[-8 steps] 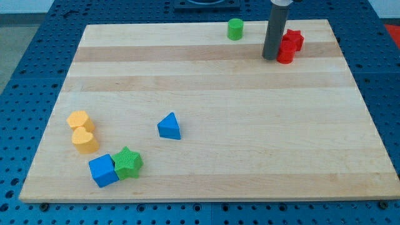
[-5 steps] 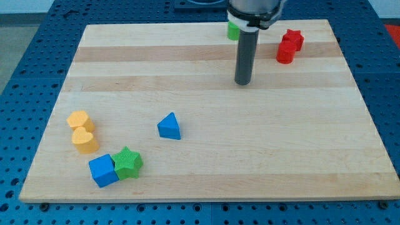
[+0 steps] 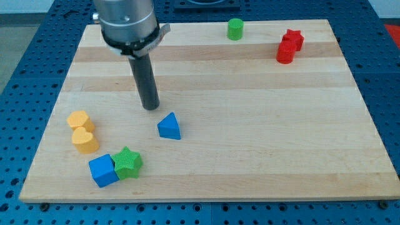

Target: Move the blue triangle towards center right

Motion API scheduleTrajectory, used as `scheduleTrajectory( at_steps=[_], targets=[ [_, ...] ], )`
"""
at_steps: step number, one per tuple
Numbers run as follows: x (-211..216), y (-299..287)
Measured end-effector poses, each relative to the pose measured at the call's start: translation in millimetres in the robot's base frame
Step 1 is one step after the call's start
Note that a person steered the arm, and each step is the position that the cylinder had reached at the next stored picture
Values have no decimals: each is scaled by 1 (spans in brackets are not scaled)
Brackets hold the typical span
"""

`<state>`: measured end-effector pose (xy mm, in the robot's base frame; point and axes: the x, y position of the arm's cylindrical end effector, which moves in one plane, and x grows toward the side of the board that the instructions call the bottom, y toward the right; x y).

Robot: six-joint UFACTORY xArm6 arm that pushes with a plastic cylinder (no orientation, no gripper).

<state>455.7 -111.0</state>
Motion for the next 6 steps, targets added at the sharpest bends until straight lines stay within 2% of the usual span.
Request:
scheduleTrajectory(
  at_steps=[3,6],
  targets=[
    [50,32],
    [68,52]
  ],
)
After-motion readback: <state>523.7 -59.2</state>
